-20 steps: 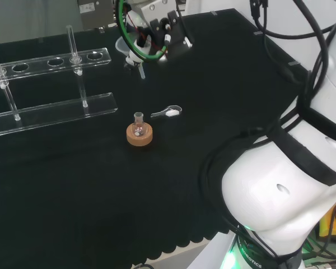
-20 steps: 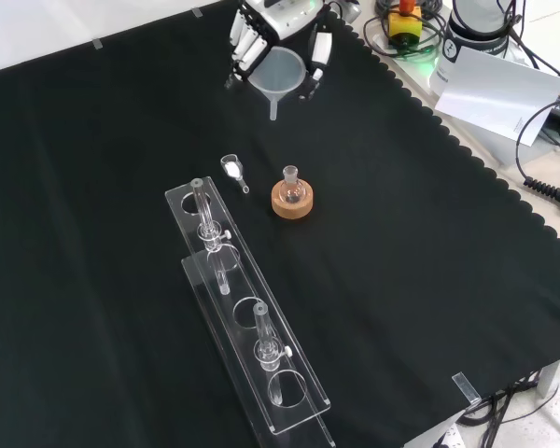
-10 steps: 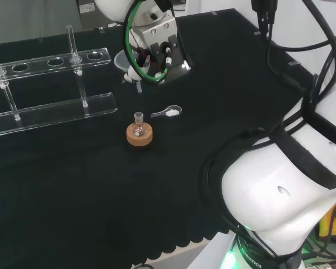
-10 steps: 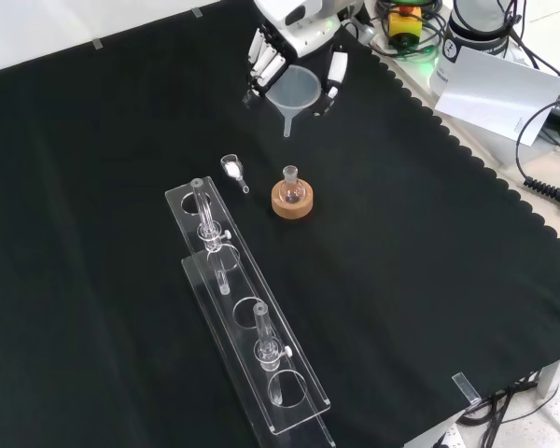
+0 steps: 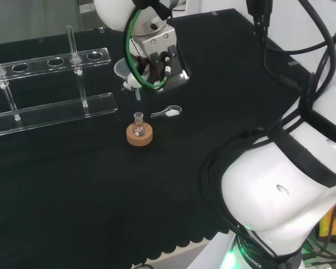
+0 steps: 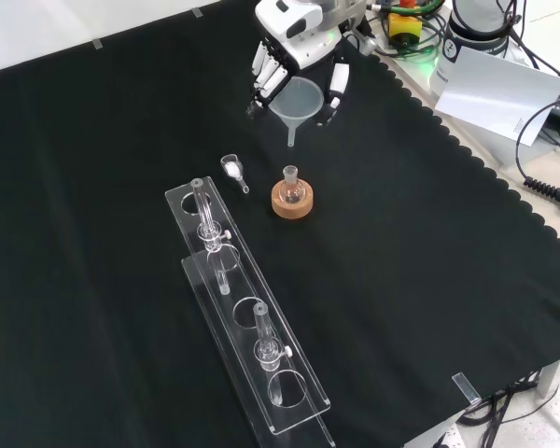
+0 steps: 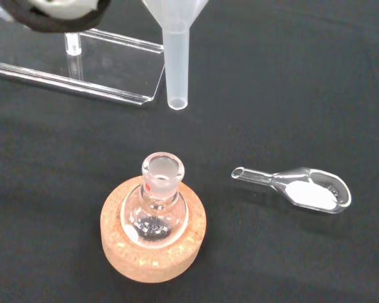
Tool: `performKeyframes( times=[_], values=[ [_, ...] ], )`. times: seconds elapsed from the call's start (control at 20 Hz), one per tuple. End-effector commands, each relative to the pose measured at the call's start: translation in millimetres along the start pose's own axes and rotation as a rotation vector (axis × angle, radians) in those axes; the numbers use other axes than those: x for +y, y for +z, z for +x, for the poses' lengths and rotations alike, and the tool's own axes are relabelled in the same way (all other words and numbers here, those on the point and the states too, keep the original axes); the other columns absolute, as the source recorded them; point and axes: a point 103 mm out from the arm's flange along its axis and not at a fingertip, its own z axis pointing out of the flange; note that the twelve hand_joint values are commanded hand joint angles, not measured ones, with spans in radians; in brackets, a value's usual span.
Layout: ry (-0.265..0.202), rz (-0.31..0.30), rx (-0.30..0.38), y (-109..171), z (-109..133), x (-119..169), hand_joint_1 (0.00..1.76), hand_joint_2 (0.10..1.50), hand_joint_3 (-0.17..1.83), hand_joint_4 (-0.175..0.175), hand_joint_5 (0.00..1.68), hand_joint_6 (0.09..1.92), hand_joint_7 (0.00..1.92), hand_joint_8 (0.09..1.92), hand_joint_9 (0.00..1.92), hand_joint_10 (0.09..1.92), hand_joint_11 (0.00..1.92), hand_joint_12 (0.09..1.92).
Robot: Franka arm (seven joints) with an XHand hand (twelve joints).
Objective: Place the funnel on the round-bottom flask.
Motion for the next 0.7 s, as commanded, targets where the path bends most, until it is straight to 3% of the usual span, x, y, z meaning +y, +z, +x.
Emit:
performKeyframes(
  times=[0.05, 0.7],
  values=[
    [0.006, 0.013, 0.02, 11, -3, -1, 0.75, 0.75, 0.43, -0.099, 0.52, 0.13, 0.62, 0.75, 1.1, 0.44, 0.98, 0.97],
    [-0.004, 0.025, 0.049, 30, -3, 1, 0.75, 0.75, 0.43, -0.099, 0.51, 0.13, 0.62, 0.76, 1.1, 0.44, 0.96, 0.98]
  ],
)
